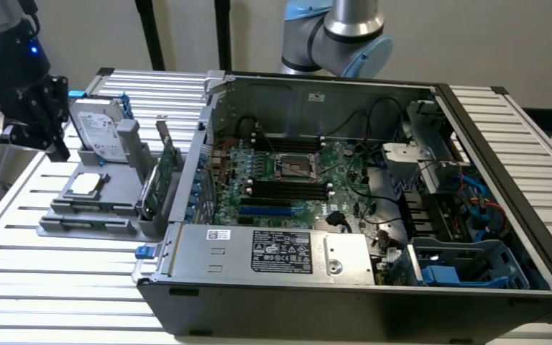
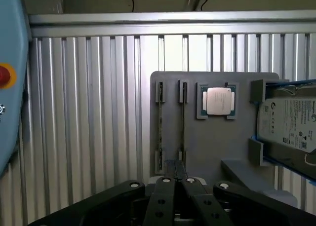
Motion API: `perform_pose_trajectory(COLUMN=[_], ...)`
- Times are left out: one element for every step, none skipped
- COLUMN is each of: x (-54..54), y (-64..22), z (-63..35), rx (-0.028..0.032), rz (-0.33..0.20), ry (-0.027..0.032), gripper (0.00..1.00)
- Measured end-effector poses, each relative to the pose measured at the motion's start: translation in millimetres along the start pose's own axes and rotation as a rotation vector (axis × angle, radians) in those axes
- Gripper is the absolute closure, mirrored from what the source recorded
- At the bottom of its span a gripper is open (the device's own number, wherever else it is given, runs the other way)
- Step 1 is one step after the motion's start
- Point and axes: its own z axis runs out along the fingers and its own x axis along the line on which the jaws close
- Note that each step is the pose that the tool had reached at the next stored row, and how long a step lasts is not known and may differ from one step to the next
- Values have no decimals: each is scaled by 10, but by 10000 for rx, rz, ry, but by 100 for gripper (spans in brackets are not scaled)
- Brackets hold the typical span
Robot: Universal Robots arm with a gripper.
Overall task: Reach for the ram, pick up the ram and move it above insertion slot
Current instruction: 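Pick up the ram and move it above insertion slot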
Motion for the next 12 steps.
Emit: perform_pose_trajectory(x=[0, 0, 0, 0, 0, 0, 0, 0, 0, 0, 0, 0], y=[0, 0, 0, 0, 0, 0, 0, 0, 0, 0, 0, 0], z=[0, 0, 1, 2, 2, 2, 2, 2, 2, 2, 2, 2], rx=[-1, -1, 0, 2, 2, 2, 2, 2, 2, 2, 3, 1], rz=[-48, -48, -49, -50, -50, -50, -50, -50, -49, -50, -49, -50], ry=[1, 2, 2, 1, 1, 1, 1, 1, 0, 1, 1, 1], gripper=[89, 89, 89, 89, 89, 89, 88, 88, 82, 76, 76, 70])
